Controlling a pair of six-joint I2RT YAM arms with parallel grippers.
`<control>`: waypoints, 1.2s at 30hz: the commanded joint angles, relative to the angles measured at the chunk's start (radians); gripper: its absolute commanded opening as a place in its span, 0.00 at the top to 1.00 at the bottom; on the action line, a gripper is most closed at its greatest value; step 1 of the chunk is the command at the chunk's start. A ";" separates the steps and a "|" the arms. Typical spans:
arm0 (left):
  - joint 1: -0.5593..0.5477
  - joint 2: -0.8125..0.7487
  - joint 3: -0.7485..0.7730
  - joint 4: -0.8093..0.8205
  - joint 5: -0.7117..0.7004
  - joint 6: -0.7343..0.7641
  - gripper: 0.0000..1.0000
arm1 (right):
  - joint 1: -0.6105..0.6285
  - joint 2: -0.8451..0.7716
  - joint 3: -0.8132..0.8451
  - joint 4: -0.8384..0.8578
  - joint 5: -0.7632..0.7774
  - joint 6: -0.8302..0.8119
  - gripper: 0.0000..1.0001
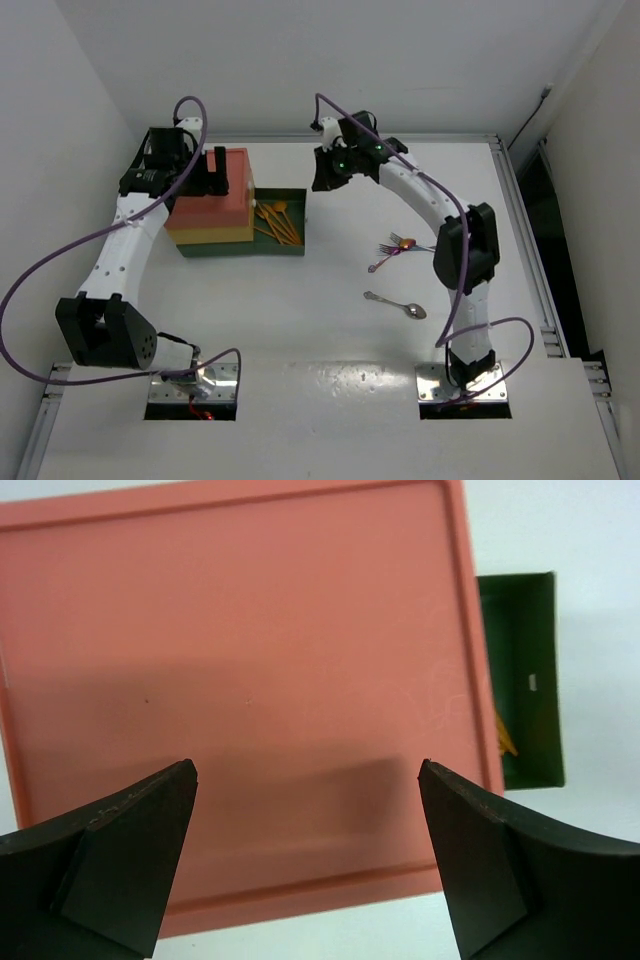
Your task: Sort the eating utensils into containers
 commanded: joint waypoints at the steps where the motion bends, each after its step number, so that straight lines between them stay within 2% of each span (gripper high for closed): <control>1: 0.011 0.024 0.030 -0.012 -0.043 0.009 0.00 | -0.015 0.095 -0.072 0.025 0.005 0.058 1.00; 6: -0.035 0.045 0.020 -0.032 -0.095 0.031 0.00 | -0.015 0.172 -0.112 0.094 0.014 0.058 1.00; 11: -0.035 0.045 0.019 -0.032 -0.105 0.031 0.00 | -0.024 0.241 -0.060 0.123 -0.012 0.058 1.00; 24: -0.035 0.075 0.010 -0.032 -0.105 0.031 0.00 | -0.024 0.306 -0.085 0.336 -0.211 0.271 1.00; 32: -0.035 0.084 0.010 -0.032 -0.071 0.031 0.00 | 0.017 0.393 0.016 0.359 -0.269 0.332 1.00; 36: -0.035 0.093 0.001 -0.032 -0.071 0.031 0.00 | 0.026 0.416 0.003 0.414 -0.315 0.386 1.00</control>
